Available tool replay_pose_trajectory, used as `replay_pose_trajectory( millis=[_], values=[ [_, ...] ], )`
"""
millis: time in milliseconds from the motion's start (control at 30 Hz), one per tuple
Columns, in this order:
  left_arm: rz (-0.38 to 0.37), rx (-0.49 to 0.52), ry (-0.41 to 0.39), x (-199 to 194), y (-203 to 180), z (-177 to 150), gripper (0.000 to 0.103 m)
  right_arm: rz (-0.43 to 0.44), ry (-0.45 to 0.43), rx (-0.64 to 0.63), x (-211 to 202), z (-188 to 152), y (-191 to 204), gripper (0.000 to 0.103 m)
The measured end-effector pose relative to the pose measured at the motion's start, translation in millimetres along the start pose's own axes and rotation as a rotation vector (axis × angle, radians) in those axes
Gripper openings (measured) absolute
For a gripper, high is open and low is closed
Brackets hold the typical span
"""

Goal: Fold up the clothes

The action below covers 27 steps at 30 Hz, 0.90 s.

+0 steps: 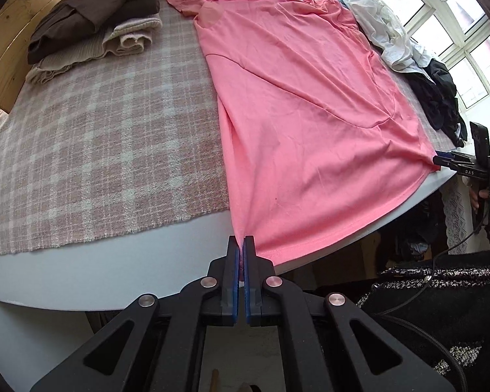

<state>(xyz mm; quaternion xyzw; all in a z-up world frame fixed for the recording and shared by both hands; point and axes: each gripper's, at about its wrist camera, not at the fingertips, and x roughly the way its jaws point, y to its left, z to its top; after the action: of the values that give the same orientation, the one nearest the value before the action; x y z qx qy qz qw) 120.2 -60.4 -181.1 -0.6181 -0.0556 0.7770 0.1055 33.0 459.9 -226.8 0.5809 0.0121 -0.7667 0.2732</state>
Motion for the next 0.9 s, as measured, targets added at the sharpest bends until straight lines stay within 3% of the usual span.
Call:
replay_pose_trajectory(
  millis=[33, 100, 267, 333, 433, 467, 567, 600, 700, 767, 800, 867, 900],
  values=[
    [-0.006, -0.006, -0.002, 0, -2, 1, 0.001, 0.016, -0.001, 0.012, -3, 1, 0, 0.002],
    [-0.016, -0.023, -0.022, -1, -4, 8, 0.001, 0.048, -0.005, 0.036, -10, 5, -1, 0.001],
    [-0.014, -0.039, -0.069, -28, -4, 8, 0.001, 0.091, -0.147, 0.083, -76, 13, -2, 0.001],
    [-0.009, -0.016, -0.066, -29, -10, 12, 0.001, 0.094, -0.158, 0.08, -74, 30, -5, 0.001],
    [-0.048, -0.006, -0.078, -19, -2, 45, 0.001, 0.084, -0.187, 0.102, -54, 85, -8, 0.001],
    [-0.056, -0.004, -0.094, -18, 5, 65, 0.001, 0.096, -0.233, 0.121, -62, 116, -11, 0.001],
    [-0.07, 0.017, -0.181, -22, 18, 151, 0.001, 0.126, -0.373, 0.173, -88, 210, -20, 0.0],
    [-0.066, 0.023, -0.221, -33, 21, 184, 0.001, 0.088, -0.449, 0.171, -119, 248, -14, 0.0],
    [0.007, 0.084, -0.388, -113, 10, 276, 0.001, 0.022, -0.596, 0.072, -218, 324, 22, 0.0],
    [0.032, 0.134, -0.494, -179, -2, 306, 0.001, -0.073, -0.64, 0.021, -264, 337, 48, 0.0],
    [0.045, 0.159, -0.547, -212, -7, 321, 0.001, -0.097, -0.611, -0.006, -268, 336, 57, 0.002],
    [0.083, 0.208, -0.612, -257, -18, 332, 0.001, -0.122, -0.523, -0.057, -251, 319, 70, 0.017],
    [0.106, 0.234, -0.627, -270, -22, 331, 0.001, -0.109, -0.494, -0.064, -230, 303, 72, 0.03]
  ],
)
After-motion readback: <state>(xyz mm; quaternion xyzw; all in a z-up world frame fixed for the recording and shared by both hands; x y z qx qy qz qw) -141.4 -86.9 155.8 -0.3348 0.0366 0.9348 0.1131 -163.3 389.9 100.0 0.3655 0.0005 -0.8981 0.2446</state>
